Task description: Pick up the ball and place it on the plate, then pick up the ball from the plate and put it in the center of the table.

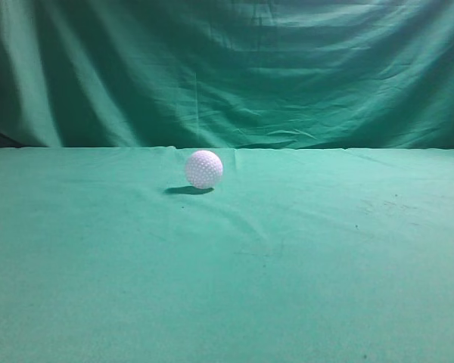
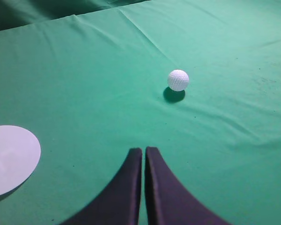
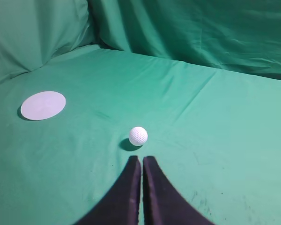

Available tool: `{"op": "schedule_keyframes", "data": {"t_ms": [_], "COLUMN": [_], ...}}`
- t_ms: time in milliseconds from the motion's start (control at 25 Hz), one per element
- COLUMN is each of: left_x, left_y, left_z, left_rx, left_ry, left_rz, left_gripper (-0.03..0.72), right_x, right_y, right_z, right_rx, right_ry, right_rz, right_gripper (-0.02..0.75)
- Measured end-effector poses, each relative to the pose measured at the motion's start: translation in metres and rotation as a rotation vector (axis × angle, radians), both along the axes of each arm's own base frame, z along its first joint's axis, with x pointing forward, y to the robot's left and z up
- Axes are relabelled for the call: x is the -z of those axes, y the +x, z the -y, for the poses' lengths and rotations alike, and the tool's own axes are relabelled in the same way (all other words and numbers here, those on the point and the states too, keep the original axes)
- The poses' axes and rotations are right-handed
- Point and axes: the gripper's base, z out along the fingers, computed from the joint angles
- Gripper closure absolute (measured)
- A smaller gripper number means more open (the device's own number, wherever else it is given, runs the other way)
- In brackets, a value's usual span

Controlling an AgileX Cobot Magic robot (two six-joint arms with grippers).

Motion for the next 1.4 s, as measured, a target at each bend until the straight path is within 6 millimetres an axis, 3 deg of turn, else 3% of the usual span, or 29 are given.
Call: {"op": "schedule_keyframes", "data": {"t_ms": [200,240,280,440,800,960,1120,1400], "left_x": [0.0,0.0,0.0,0.0,0.0,0.0,0.0,0.0], "left_y": [0.0,0.0,0.0,0.0,0.0,0.0,0.0,0.0], "left_z": [0.0,0.0,0.0,0.0,0.0,0.0,0.0,0.0], "left_rx": [0.0,-0.001,-0.001,-0.001,-0.001,-0.001,-0.001,-0.001], "left_ry": [0.0,0.0,0.0,0.0,0.0,0.0,0.0,0.0], "left_rz": [0.0,0.002,0.002,0.002,0.002,0.002,0.002,0.002], "left_gripper": [0.688,0.688,0.688,0.688,0.688,0.688,0.688,0.688], "right_x": [0.0,0.0,0.0,0.002,0.07,0.091,0.108,0.113], "right_y": [0.0,0.0,0.0,-0.007,-0.016,-0.018,-0.016,-0.016], "right_z": [0.0,0.0,0.001,0.012,0.039,0.046,0.049,0.054], "right_rx": [0.0,-0.001,-0.001,0.049,0.358,0.47,0.549,0.638], "right_ry": [-0.001,-0.002,-0.003,0.01,0.052,0.054,0.041,0.026], "right_rz": [0.001,0.001,0.008,0.055,0.088,0.102,0.08,0.051], "right_gripper": [0.738,0.691,0.691,0.691,0.691,0.691,0.691,0.691]}}
